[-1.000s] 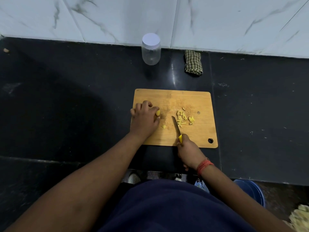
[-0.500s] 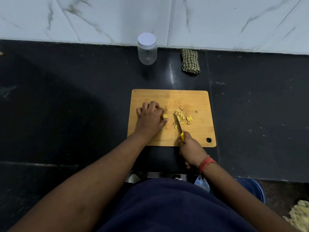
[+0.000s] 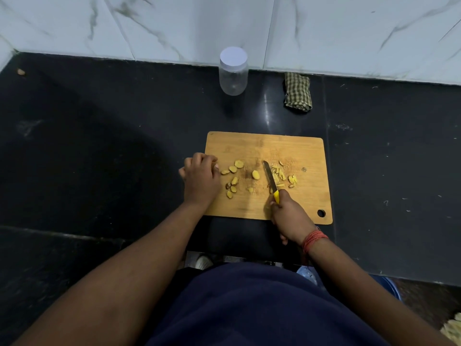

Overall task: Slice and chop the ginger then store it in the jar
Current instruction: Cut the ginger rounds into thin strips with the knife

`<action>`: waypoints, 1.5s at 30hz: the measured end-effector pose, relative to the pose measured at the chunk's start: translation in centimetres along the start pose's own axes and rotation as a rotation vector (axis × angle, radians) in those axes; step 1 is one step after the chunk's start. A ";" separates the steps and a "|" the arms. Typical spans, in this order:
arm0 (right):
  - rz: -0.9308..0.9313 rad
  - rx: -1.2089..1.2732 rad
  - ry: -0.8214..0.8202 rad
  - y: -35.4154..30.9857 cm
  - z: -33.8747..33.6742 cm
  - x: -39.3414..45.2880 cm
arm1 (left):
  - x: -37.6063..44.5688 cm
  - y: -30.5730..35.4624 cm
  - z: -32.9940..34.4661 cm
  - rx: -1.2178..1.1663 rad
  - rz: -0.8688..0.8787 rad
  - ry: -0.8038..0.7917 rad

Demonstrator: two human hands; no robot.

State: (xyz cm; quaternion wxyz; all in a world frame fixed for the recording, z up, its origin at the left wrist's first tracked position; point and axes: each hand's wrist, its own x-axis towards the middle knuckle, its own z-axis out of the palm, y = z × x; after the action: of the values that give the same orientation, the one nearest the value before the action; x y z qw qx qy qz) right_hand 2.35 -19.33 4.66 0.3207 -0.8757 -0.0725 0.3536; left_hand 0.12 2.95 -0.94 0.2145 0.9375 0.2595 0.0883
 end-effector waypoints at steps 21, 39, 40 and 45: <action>-0.020 -0.001 0.012 0.1 -0.5 0.1 | 0.7 2.0 -0.4 0.150 0.292 -0.057; 0.015 0.038 0.040 1.8 -0.9 -0.9 | 0.0 5.2 1.6 0.114 0.477 -0.219; 0.013 0.038 0.039 1.8 -0.9 -0.9 | -0.1 5.2 1.7 0.115 0.473 -0.221; 0.011 0.026 0.015 1.2 -0.7 -1.2 | 0.0 5.3 1.7 0.077 0.389 -0.271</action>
State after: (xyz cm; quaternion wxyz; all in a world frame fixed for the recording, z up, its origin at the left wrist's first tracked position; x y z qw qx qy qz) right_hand 1.85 -21.08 4.98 0.3308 -0.8743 -0.0608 0.3499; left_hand 3.00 -1.74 -0.06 0.1905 0.9806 0.0462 -0.0084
